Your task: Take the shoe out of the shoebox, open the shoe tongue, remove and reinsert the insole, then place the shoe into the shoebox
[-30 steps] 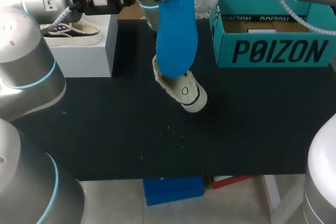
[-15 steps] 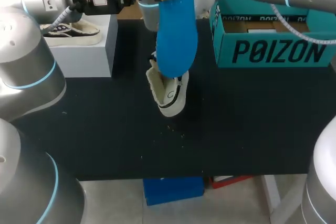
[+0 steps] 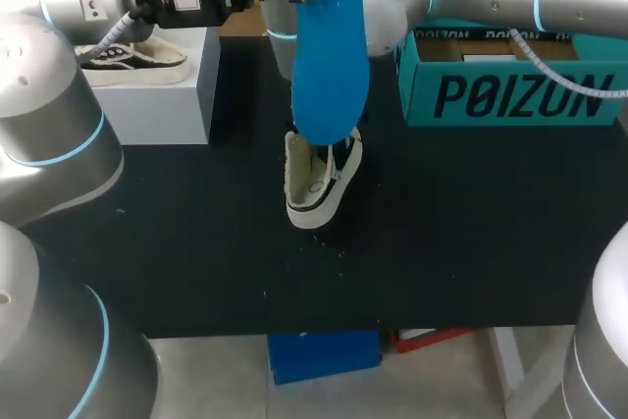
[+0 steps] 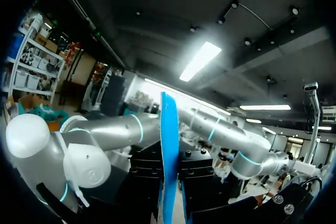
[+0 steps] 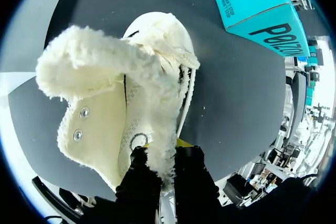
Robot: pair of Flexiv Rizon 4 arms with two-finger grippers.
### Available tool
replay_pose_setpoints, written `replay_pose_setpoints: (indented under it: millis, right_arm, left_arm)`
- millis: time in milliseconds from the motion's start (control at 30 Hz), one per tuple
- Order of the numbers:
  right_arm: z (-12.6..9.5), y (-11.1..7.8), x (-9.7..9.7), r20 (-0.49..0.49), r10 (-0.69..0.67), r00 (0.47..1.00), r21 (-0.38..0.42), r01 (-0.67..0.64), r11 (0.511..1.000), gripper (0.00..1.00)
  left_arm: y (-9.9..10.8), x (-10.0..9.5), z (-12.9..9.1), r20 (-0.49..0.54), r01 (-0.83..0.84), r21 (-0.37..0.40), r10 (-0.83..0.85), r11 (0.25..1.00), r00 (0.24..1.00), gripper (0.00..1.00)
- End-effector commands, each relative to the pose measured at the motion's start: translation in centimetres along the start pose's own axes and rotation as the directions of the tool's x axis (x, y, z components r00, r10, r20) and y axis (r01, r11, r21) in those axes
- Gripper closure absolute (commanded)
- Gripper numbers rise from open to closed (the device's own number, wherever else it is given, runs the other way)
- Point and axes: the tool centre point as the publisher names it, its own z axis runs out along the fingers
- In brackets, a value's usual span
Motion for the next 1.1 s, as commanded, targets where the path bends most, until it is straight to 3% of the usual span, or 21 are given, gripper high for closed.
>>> replay_pose_setpoints:
  millis: [33, 267, 300, 333, 500, 733, 833, 1000, 1100]
  right_arm:
    - [0.9, -0.2, -0.5, -0.008, 0.007, 1.000, -0.015, -0.007, 1.000, 1.00]
    - [2.4, -0.6, -1.7, -0.045, 0.025, 0.999, -0.009, -0.025, 1.000, 0.97]
    - [2.5, -0.7, -1.9, -0.058, 0.031, 0.998, -0.002, -0.031, 1.000, 0.62]
    - [2.6, -0.7, -2.2, -0.077, 0.039, 0.996, 0.008, -0.039, 0.999, 0.00]
    - [0.9, -1.3, -3.7, -0.250, 0.042, 0.967, 0.034, -0.035, 0.999, 0.00]
    - [-4.0, -2.0, -6.9, -0.518, 0.037, 0.855, -0.017, -0.053, 0.998, 0.00]
    - [-6.3, -2.4, -7.7, -0.599, 0.008, 0.800, -0.080, -0.070, 0.994, 0.00]
    - [-9.5, -2.8, -8.8, -0.674, -0.087, 0.734, -0.272, -0.137, 0.952, 0.00]
    - [-9.5, -2.8, -8.8, -0.674, -0.087, 0.734, -0.272, -0.137, 0.952, 0.00]
  left_arm:
    - [0.1, 0.0, 0.1, 0.004, -0.001, 0.001, 0.001, 1.000, 1.000, 1.00]
    - [0.1, 0.0, 0.1, 0.004, -0.001, 0.001, 0.001, 1.000, 1.000, 1.00]
    - [0.1, 0.0, 0.1, 0.004, -0.001, 0.001, 0.001, 1.000, 1.000, 1.00]
    - [0.1, 0.0, 0.1, 0.004, -0.001, 0.001, 0.001, 1.000, 1.000, 1.00]
    - [0.1, 0.0, 0.1, 0.004, -0.001, 0.001, 0.001, 1.000, 1.000, 1.00]
    - [0.1, 0.0, 0.1, 0.004, -0.001, 0.001, 0.001, 1.000, 1.000, 1.00]
    - [0.1, 0.0, 0.1, 0.004, -0.001, 0.001, 0.001, 1.000, 1.000, 1.00]
    - [0.1, 0.0, 0.1, 0.004, -0.001, 0.001, 0.001, 1.000, 1.000, 1.00]
    - [0.1, 0.0, 0.1, 0.004, -0.001, 0.001, 0.001, 1.000, 1.000, 1.00]
